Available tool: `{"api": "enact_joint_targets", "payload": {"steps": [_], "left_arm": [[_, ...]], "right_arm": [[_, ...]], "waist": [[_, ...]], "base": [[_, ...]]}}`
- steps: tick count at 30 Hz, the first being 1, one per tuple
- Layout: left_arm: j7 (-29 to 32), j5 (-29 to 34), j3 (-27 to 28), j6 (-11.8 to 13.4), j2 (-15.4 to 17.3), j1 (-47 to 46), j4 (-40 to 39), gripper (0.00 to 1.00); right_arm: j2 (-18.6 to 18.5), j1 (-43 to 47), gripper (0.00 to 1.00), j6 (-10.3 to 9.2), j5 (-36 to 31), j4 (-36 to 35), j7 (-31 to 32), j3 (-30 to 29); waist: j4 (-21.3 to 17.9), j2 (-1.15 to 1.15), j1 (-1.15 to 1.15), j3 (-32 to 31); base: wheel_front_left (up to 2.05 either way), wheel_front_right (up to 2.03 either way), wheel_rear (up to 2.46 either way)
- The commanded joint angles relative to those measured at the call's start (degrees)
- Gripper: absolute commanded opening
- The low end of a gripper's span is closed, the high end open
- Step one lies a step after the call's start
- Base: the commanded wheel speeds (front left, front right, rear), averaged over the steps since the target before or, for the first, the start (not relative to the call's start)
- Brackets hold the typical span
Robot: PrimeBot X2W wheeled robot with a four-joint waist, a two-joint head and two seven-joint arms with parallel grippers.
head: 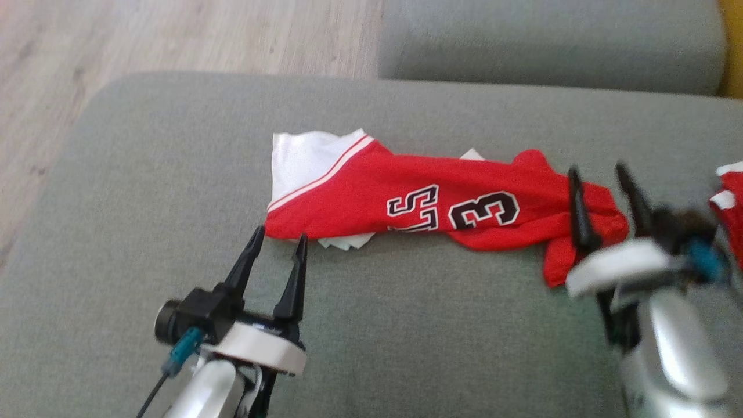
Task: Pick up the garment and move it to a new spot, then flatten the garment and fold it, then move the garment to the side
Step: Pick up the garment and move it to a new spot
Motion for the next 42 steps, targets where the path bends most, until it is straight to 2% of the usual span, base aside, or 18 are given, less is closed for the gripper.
{"api": "enact_joint_targets", "payload": {"steps": [1,4,7,12,16,21,28,29,30,36,42], "left_arm": [[-0.3,0.8,2.7,-0.5,-0.2,-4.1,-2.4,1.00],[-0.3,2.2,3.7,-1.2,-1.8,-5.5,-3.5,1.00],[-0.3,3.4,4.4,-2.2,-3.4,-6.5,-3.7,1.00],[-0.3,4.5,5.7,-3.6,-5.6,-7.4,-3.5,1.00],[-0.3,5.2,6.0,-4.5,-6.5,-7.7,-3.5,1.00],[-0.3,5.5,6.4,-5.1,-7.0,-8.0,-3.4,1.00],[-0.3,4.4,5.9,-4.9,-7.1,-8.1,-3.9,1.00],[-0.3,4.2,5.8,-4.7,-7.1,-8.1,-4.0,1.00],[-0.3,4.1,5.7,-4.6,-7.1,-8.1,-4.0,1.00],[-0.3,3.9,5.4,-4.2,-7.1,-8.4,-3.7,1.00],[-0.3,3.5,4.6,-4.0,-7.1,-8.6,-4.1,1.00]], "right_arm": [[-1.4,-6.5,1.00,0.11,-1.3,-0.2,2.6,0.2],[-3.3,-13.3,1.00,0.11,-1.5,5.0,8.6,-1.5],[-6.7,-19.5,1.00,0.11,-2.1,11.4,14.1,-0.5],[-11.9,-25.8,1.00,0.11,0.5,22.6,21.8,4.9],[-15.2,-28.6,1.00,0.11,4.5,27.9,23.9,10.8],[-18.3,-31.3,1.00,0.11,9.3,31.2,24.2,17.0],[-19.4,-32.6,1.00,0.11,14.8,34.0,24.9,22.6],[-19.5,-32.8,0.78,0.11,15.7,34.2,25.3,23.8],[-19.7,-32.9,0.00,0.11,16.6,34.2,25.7,24.9],[-21.7,-35.5,0.00,0.11,20.5,34.0,23.1,28.4],[-24.5,-42.3,0.00,0.11,20.6,36.6,15.6,25.9]], "waist": [[0.9,0.00,0.00,2.8],[2.0,0.00,0.00,5.8],[3.4,0.00,0.00,8.4],[5.9,0.00,0.00,10.1],[7.4,0.00,0.00,10.9],[8.4,0.00,0.00,12.0],[9.3,0.00,0.00,13.0],[9.3,0.00,0.00,13.0],[9.3,0.00,0.00,13.1],[8.9,0.00,0.00,12.7],[9.0,0.00,0.00,13.0]], "base": [[0.00,0.00,0.00],[0.00,0.00,0.00],[0.00,0.00,0.00],[0.00,0.00,0.00],[0.00,0.00,0.00],[0.00,0.00,0.00],[0.00,0.00,0.00],[0.00,0.00,0.00],[0.00,0.00,0.00],[0.00,0.00,0.00],[0.00,0.00,0.00]]}}
